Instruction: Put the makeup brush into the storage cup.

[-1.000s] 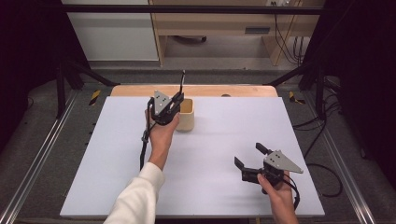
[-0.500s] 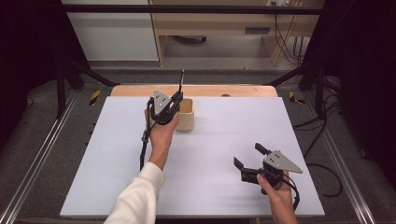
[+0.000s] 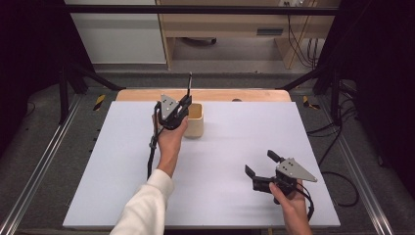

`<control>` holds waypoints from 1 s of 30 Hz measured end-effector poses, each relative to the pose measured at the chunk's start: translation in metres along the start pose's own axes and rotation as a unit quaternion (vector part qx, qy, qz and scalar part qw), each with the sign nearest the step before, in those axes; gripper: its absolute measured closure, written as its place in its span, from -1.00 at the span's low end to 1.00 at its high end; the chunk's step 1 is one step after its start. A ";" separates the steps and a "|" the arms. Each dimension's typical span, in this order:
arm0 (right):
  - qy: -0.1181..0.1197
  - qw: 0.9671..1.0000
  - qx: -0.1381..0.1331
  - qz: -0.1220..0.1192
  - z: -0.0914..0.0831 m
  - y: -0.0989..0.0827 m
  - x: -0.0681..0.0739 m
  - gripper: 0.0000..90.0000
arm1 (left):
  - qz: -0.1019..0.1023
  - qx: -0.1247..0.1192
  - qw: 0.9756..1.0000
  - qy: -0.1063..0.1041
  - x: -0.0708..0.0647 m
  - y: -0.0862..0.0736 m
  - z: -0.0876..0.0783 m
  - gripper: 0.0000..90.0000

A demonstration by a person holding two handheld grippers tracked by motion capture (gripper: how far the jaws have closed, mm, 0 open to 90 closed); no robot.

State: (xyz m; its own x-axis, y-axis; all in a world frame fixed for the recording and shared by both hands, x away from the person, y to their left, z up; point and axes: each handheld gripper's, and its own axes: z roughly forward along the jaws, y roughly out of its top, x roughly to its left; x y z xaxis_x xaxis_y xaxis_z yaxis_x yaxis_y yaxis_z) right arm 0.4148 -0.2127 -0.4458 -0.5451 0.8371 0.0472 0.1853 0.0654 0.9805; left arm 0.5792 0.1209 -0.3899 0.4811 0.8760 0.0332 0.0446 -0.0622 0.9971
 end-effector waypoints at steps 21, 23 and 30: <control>0.001 1.000 0.003 0.002 0.001 -0.001 0.001 -0.90 | -0.004 0.003 1.000 0.001 0.005 -0.007 0.007 0.86; 0.000 1.000 0.003 0.001 0.001 -0.001 0.001 -0.90 | -0.004 0.004 1.000 0.001 0.005 -0.008 0.007 0.86; -0.001 1.000 0.006 0.002 0.001 -0.001 0.001 -0.90 | 0.000 0.008 1.000 -0.001 0.003 -0.011 0.009 0.86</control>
State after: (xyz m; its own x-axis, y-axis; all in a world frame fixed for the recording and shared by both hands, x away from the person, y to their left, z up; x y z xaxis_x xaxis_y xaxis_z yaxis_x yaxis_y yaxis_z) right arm 0.4147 -0.2113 -0.4467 -0.5435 0.8379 0.0509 0.1980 0.0690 0.9778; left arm 0.5883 0.1196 -0.4015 0.4827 0.8752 0.0329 0.0588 -0.0698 0.9958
